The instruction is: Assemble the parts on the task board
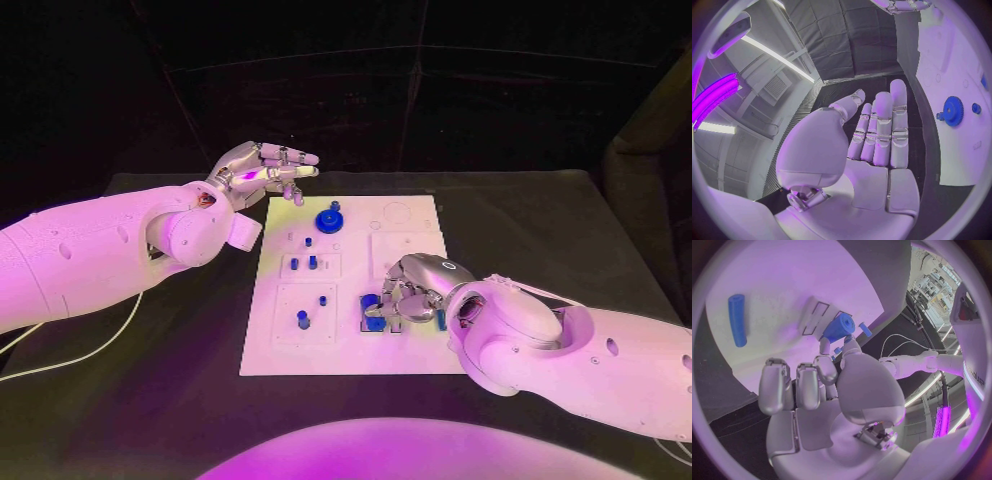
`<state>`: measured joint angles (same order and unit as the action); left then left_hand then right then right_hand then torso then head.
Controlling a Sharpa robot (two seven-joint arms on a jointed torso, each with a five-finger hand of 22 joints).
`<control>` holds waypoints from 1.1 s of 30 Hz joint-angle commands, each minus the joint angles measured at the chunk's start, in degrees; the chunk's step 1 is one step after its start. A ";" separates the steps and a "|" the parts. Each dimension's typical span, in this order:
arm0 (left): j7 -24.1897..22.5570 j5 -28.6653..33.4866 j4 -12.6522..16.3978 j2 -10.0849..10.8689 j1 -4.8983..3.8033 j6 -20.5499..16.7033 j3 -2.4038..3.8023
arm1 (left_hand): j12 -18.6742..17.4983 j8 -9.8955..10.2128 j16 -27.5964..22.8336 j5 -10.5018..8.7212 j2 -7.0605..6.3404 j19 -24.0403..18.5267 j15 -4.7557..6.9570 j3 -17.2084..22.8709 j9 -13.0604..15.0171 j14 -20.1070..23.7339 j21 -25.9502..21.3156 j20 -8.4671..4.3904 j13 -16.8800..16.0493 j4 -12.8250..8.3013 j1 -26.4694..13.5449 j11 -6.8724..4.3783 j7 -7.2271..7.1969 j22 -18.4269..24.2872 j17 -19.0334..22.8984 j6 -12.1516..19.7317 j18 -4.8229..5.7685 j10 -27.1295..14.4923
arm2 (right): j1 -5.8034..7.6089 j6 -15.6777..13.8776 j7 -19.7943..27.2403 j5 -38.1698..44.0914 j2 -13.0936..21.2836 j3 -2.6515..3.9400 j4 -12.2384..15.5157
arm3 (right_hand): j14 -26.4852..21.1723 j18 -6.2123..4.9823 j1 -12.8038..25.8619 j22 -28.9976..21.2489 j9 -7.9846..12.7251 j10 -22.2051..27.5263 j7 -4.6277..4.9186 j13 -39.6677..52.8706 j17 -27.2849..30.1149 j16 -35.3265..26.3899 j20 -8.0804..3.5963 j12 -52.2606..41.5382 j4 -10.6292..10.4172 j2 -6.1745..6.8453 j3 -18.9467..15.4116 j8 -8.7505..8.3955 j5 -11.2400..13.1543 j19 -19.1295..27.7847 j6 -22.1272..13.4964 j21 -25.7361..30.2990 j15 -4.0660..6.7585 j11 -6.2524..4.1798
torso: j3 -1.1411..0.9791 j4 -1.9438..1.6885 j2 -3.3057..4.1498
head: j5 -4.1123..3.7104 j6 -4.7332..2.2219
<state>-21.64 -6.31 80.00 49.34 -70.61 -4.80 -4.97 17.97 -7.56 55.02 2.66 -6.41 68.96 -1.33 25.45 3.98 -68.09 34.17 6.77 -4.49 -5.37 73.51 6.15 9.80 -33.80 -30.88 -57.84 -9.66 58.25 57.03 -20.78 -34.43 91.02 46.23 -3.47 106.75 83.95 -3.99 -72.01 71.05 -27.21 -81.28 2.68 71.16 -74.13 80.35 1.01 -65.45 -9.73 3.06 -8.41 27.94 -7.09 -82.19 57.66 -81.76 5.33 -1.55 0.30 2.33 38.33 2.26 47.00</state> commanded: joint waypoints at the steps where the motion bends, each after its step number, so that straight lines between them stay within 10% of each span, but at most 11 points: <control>1: -0.21 0.12 0.03 0.04 -0.09 0.70 0.03 | 0.38 -0.25 -0.14 0.30 0.65 -0.46 0.08 -0.21 -0.07 0.43 -0.25 0.04 0.05 -0.10 0.11 0.09 0.17 0.05 0.04 0.08 -0.77 -0.46 | -0.03 -2.12 5.03 -0.67 0.49 -0.07 0.57 | 3.31 0.37 0.96 0.42 -0.15 -0.33 -0.22 0.35 -0.45 0.19 -0.06 -0.63 -0.13 -0.29 -0.69 0.28 0.54 -0.30 0.07 -0.07 0.05 -0.18 | -0.01 0.00 -0.01 | 0.01 -0.03; 18: -0.17 0.12 -0.03 0.10 -0.08 0.70 0.02 | 0.38 -0.25 -0.14 0.30 0.65 -0.46 0.08 -0.21 -0.07 0.43 -0.25 0.04 0.05 -0.10 0.11 0.09 0.17 0.05 0.04 0.08 -0.77 -0.46 | -0.03 0.62 12.14 -4.31 3.91 -0.07 1.96 | 3.39 0.40 0.25 0.60 -0.34 -0.44 -0.32 0.52 -0.77 0.40 -0.12 -0.74 0.42 -0.95 -0.76 0.33 0.44 -0.40 0.12 -0.16 0.12 -0.28 | 0.03 0.06 -0.05 | 0.06 0.16; 33: 0.04 0.12 0.05 0.12 -0.08 0.67 0.02 | 0.46 -0.26 -0.13 0.30 0.78 -0.51 0.07 -0.23 -0.08 0.53 -0.33 0.04 0.07 -0.12 0.20 0.11 0.20 0.10 0.14 0.11 -0.78 -0.54 | -0.02 3.59 9.15 -1.74 2.01 -0.07 -0.20 | 3.43 0.53 -4.12 1.36 -0.76 -0.57 -0.74 0.83 -1.28 0.64 -0.35 -0.64 3.81 -4.86 0.91 0.32 3.44 -0.65 0.65 -0.44 0.40 -0.65 | 0.04 -0.03 0.00 | 0.22 0.38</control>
<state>-21.54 -6.31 80.00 49.45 -70.60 -4.76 -4.97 18.24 -7.56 55.02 2.66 -6.10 68.96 -1.21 25.46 3.98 -67.97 34.18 6.77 -4.50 -5.37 73.82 6.36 9.80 -33.76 -30.80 -57.84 -9.66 58.04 56.96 -18.40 -24.74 88.24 48.25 -3.54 106.70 83.94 -3.99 -75.64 72.37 -27.89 -81.69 2.21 71.97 -74.92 80.85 0.79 -66.11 -6.22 -1.47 -7.54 27.94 -3.98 -82.42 58.13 -82.02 5.32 -1.96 0.34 2.26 38.34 2.42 47.33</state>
